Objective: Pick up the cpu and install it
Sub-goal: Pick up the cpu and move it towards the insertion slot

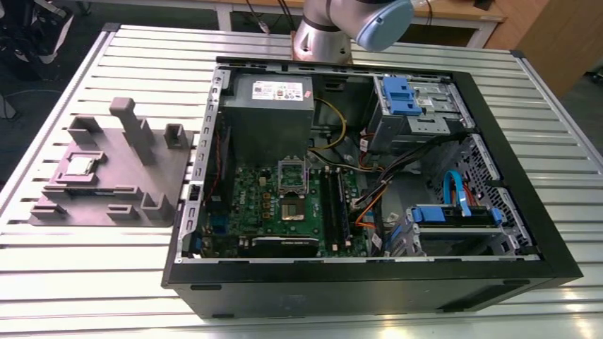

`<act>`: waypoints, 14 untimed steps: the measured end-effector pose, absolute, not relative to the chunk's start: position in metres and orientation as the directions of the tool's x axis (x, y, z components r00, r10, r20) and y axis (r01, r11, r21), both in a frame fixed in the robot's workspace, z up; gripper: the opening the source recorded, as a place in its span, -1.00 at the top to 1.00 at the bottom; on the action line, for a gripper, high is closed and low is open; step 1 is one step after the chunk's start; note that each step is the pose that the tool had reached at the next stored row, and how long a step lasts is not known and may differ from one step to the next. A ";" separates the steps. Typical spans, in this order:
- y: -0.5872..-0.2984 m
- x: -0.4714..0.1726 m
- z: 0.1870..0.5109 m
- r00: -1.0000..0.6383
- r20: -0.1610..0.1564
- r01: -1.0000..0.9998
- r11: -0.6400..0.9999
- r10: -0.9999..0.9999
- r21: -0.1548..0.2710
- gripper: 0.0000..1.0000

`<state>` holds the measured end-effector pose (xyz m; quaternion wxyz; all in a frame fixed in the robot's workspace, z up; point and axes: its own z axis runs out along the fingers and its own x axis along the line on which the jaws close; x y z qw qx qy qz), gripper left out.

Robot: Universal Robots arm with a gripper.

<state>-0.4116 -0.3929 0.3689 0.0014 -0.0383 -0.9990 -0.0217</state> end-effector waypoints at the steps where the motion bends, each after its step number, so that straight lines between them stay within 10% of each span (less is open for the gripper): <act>1: -0.393 -0.412 0.369 -0.997 0.004 0.077 0.996 0.077 0.043 0.80; 8: -0.393 -0.412 0.369 -0.997 0.004 0.077 0.996 0.077 0.043 0.77; 14: -0.393 -0.412 0.369 -0.997 0.004 0.077 0.996 0.077 0.043 0.30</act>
